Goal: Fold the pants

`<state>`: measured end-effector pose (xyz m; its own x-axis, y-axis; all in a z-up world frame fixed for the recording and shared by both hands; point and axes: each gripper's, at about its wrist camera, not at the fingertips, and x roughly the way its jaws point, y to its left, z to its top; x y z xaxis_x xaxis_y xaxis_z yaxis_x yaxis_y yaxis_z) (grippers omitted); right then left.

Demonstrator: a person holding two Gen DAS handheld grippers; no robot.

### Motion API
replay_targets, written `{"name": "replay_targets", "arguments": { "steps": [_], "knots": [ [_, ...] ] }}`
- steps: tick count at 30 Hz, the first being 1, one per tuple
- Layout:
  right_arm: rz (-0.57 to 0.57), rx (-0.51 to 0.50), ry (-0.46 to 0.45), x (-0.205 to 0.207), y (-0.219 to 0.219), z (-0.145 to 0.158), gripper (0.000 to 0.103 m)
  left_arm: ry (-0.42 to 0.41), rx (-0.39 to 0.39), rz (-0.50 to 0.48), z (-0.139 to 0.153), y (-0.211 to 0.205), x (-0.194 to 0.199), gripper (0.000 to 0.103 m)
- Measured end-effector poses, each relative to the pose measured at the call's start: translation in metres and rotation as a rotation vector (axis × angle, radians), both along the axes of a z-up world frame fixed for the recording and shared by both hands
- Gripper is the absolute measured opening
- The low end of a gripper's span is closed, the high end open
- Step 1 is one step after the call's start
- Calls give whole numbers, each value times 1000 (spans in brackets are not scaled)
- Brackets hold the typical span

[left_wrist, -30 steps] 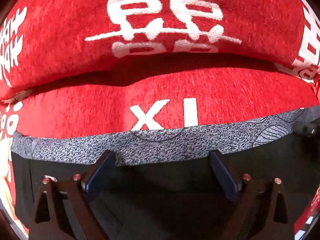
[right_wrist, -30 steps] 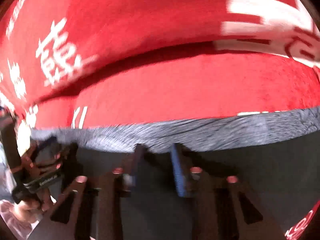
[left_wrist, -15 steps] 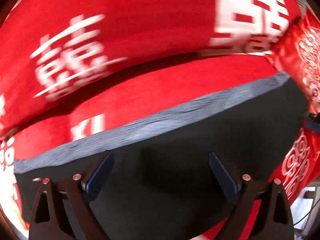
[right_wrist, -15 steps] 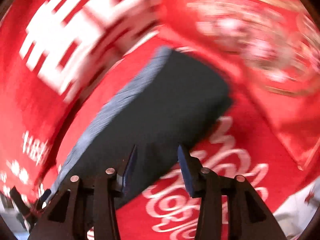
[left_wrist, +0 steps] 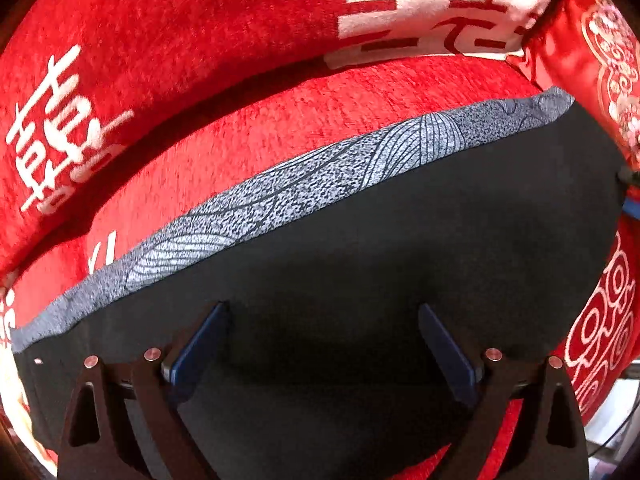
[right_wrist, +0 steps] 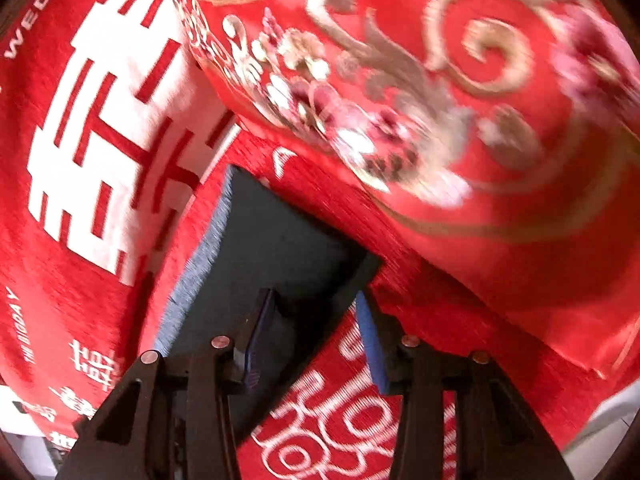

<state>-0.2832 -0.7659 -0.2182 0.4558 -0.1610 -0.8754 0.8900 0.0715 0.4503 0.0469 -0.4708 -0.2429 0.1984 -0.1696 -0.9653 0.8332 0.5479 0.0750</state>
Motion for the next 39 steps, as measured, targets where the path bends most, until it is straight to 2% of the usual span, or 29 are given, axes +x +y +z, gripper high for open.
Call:
{"name": "replay_targets", "arguments": {
  "steps": [1,2,3,5,7,8,10,11,12,14,16,18,20,22,24,26,28,30,34,37,39],
  "knots": [
    [1,3,-8,3,-5,-2,42,-10,2,-7,2,-2,-1,97],
    [9,15,-15,8,-9,-4,20,-17,6,-11,2,-2,-2,97],
    [33,36,3,15,-13,-6,11,-21,13,-14,5,-6,-5,97],
    [79,-16,28,20,-9,5,11,-26,25,-22,7,-9,-8,97],
    [164,-60,124,24,-1,7,13,-28,16,-29,6,-9,-10,97],
    [182,-47,162,24,-1,0,19,-24,11,-22,4,-8,-9,99],
    [162,-14,126,14,-4,-6,21,-8,8,-5,3,-7,-4,100],
    [144,-1,122,12,-5,-4,34,2,7,-1,3,-7,-3,100],
    [129,-3,162,11,-5,1,41,5,7,-3,2,-7,-2,100],
    [100,-28,158,3,2,18,41,0,17,-8,6,-7,-3,100],
    [119,-79,157,5,9,35,41,-8,28,-12,15,-12,-2,100],
    [189,-139,150,18,11,51,41,-8,-30,6,30,-21,2,100],
    [266,-177,142,42,3,57,41,-15,-56,12,35,-33,5,100],
    [319,-167,142,68,-12,50,41,-40,-56,20,34,-49,9,100],
    [339,-153,142,93,-24,33,41,-48,-12,39,16,-61,14,100],
    [368,-143,213,111,-32,12,41,-31,22,59,1,-59,16,101],
    [373,-149,254,118,-33,-2,39,-17,-22,94,-1,-52,17,101],
    [374,-209,263,123,-35,-1,39,-23,-44,83,-2,-48,17,103],
    [384,-203,300,128,-36,4,39,17,-30,84,4,-41,26,103],
    [355,-130,238,123,-33,17,40,-27,-24,66,20,-26,31,103],
    [354,-95,176,115,-21,26,41,-35,-23,59,33,3,41,103]
  ]
}}
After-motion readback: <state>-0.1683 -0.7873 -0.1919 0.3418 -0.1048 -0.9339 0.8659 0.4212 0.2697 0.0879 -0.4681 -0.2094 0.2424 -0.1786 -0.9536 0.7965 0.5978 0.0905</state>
